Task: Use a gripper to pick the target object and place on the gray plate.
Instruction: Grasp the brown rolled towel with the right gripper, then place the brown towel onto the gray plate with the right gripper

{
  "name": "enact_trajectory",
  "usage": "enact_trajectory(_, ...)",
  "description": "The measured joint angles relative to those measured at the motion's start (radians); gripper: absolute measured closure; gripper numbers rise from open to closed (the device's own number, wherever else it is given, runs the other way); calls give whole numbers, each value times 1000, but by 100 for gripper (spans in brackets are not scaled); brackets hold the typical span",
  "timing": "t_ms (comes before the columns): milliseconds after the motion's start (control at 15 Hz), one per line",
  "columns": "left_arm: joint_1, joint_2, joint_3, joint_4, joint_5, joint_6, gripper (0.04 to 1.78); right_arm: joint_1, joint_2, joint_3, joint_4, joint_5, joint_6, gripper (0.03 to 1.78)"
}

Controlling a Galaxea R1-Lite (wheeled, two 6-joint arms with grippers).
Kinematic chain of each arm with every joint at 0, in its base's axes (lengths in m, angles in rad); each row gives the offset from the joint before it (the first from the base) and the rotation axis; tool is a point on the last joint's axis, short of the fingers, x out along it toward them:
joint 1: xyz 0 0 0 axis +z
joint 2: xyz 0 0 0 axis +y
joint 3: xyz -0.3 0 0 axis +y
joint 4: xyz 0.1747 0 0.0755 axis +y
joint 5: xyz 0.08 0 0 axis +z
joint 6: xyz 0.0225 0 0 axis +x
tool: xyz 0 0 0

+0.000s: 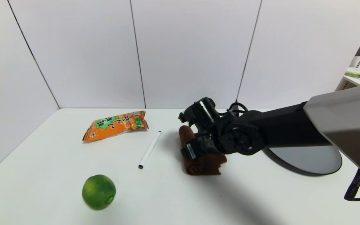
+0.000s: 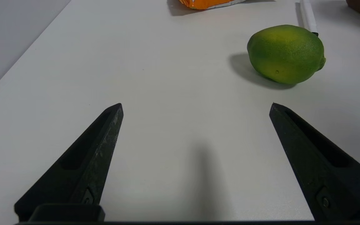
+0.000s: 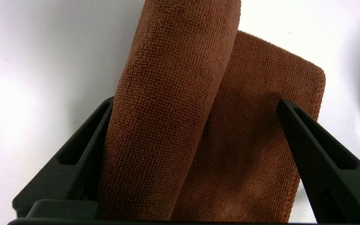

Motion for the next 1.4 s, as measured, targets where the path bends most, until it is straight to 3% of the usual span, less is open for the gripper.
enact_trajectory(200,0,0,0,0,0,0,13,-2,6,5,9,-3,3,70)
enact_trajectory(467,0,0,1,0,0,0,13,-4,-11,12,75,-4,5,109)
enact_trajectory(533,0,0,0,0,0,0,13,-5,-24,14,88,0,6,144)
enact_trajectory(1133,0,0,0,0,0,0,13,-42,-349,61,101,29,164,148)
enact_trajectory(1267,0,0,0,0,0,0,13,-78,-449,68,100,29,167,148)
enact_trajectory(1400,0,0,0,0,0,-1,13,-155,-533,69,98,30,148,148)
